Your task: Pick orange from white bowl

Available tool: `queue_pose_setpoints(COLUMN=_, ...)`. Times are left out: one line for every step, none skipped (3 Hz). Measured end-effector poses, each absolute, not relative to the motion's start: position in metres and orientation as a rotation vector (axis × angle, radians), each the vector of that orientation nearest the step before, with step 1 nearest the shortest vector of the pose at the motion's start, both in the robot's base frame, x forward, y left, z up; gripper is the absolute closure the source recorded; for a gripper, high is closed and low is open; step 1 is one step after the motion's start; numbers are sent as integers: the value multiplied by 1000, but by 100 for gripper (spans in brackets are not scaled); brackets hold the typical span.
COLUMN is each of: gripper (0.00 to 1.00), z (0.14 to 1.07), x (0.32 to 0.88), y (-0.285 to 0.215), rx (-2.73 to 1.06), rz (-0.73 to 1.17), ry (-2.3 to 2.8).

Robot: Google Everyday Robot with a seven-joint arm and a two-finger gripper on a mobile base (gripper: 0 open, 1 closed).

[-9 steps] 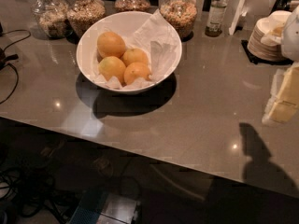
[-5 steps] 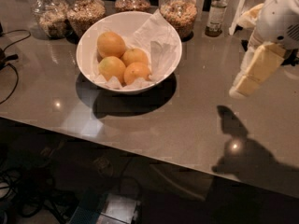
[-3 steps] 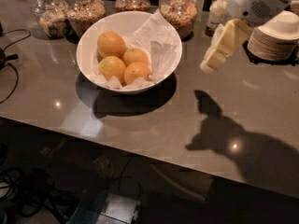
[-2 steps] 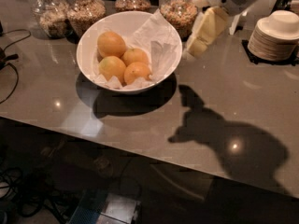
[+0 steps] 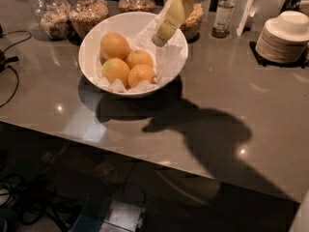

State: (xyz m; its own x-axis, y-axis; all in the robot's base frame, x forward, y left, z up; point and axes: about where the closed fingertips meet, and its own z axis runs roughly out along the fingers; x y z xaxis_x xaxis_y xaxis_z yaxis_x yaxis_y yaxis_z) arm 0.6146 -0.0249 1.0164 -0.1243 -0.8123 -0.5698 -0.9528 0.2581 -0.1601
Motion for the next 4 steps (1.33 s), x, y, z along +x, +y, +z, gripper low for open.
queue_pose_setpoints(gripper=0, z=1005, x=628, y=-8, rx=-1547, rz=430, ry=1923)
queue_pose_setpoints(gripper=0, z=993, x=647, y=18, rx=-1477, rz=544, ry=1867)
queue_pose_setpoints(gripper=10, z=987, x=658, y=42, rx=-1437, rz=568, ry=1842)
queue_pose_setpoints(gripper=11, z=977, x=665, y=65, rx=-1386, rz=533, ry=1873)
